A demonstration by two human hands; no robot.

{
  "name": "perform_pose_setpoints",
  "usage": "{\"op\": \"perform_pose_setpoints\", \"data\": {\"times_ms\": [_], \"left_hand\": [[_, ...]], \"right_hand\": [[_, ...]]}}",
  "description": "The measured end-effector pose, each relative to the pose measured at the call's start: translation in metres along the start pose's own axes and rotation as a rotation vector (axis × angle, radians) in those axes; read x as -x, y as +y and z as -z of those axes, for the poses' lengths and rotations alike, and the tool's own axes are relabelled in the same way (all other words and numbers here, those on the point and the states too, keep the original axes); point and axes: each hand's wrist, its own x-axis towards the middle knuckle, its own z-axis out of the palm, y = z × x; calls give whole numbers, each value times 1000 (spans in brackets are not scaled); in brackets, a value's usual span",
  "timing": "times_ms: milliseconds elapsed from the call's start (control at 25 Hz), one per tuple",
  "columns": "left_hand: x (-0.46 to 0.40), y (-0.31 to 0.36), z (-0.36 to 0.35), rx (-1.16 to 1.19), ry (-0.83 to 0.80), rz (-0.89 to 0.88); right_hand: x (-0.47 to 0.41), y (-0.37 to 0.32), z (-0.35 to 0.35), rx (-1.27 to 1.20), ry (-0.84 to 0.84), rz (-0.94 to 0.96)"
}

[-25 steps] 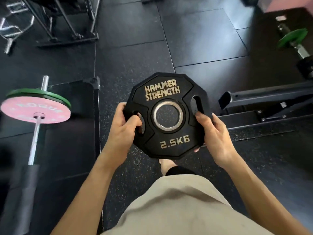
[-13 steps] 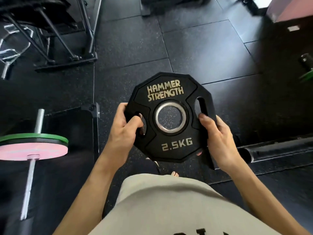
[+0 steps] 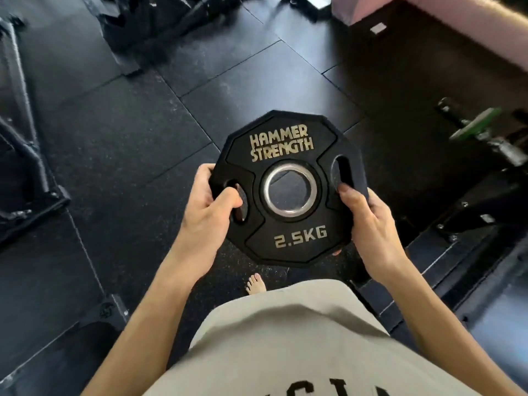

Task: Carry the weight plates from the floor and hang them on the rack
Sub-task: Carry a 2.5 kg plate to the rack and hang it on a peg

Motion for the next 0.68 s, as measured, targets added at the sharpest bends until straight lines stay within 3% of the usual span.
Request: {"op": "perform_pose_setpoints", "data": {"times_ms": [280, 680], "left_hand": [[-214, 52, -35, -77, -205, 20], [-474, 135, -138, -113, -278, 16]], "right_hand": [[-162, -54, -18, -103, 224, 48], [-404, -165, 16, -148, 291, 30]]}}
